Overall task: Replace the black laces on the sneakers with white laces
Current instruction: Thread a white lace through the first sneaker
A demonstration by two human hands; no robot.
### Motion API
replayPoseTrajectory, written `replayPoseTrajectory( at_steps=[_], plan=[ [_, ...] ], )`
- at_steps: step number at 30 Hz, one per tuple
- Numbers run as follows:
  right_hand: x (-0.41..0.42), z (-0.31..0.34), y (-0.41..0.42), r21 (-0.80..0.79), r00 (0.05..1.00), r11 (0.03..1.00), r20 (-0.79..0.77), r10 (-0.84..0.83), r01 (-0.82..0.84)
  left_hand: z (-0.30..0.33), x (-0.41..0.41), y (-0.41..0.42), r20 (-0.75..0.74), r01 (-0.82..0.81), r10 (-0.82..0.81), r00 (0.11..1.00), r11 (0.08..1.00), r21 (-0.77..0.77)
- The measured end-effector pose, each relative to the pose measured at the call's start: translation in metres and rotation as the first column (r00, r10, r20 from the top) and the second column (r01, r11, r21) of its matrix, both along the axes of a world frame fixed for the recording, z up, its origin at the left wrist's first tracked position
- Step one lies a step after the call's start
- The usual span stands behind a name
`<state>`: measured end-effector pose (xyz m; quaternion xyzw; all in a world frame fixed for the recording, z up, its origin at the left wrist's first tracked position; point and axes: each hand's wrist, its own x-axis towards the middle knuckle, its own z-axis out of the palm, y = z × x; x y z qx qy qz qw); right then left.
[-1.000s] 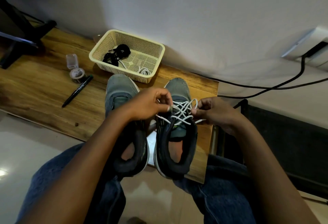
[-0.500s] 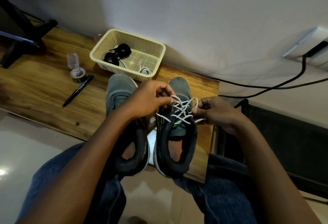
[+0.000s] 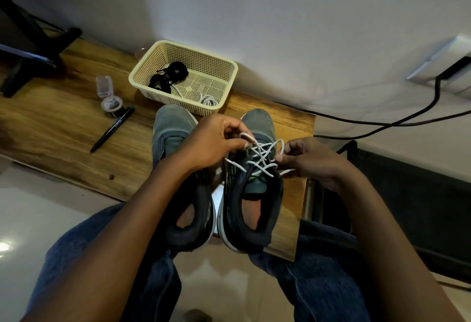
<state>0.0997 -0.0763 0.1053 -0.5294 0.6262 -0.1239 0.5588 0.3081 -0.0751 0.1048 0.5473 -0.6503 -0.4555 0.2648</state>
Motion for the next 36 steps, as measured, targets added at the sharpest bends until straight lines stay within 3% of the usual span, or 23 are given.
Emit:
replayPoseTrajectory(
  at_steps=[9,14,22,27,34,36],
  plan=[
    [-0.006,0.004,0.003,-0.031,0.995,0.995,-0.003,-0.098,0.098,-0.015,0.011,-0.002,0.188,0.042,-0.075,0.979,0.984,0.174],
    [-0.002,0.01,0.011,-0.037,0.999,0.998,0.029,0.047,-0.045,-0.011,0.013,-0.003,0.102,0.099,-0.12,0.988,0.977,0.19],
    [0.004,0.01,0.013,-0.133,0.984,0.975,-0.031,0.175,-0.178,-0.013,0.015,-0.002,0.096,0.15,-0.173,0.98,0.967,0.207],
    [-0.012,0.012,0.012,0.039,0.964,0.996,0.255,0.073,-0.086,-0.015,0.015,-0.003,0.08,0.158,-0.176,0.981,0.969,0.19],
    [-0.001,0.007,0.012,-0.156,0.983,0.974,0.048,0.175,-0.166,-0.014,0.014,-0.003,0.062,0.177,-0.189,0.98,0.971,0.158],
    [-0.002,0.009,0.012,-0.159,0.977,0.967,0.049,0.207,-0.197,-0.015,0.015,-0.003,0.056,0.182,-0.193,0.98,0.971,0.157]
  ],
)
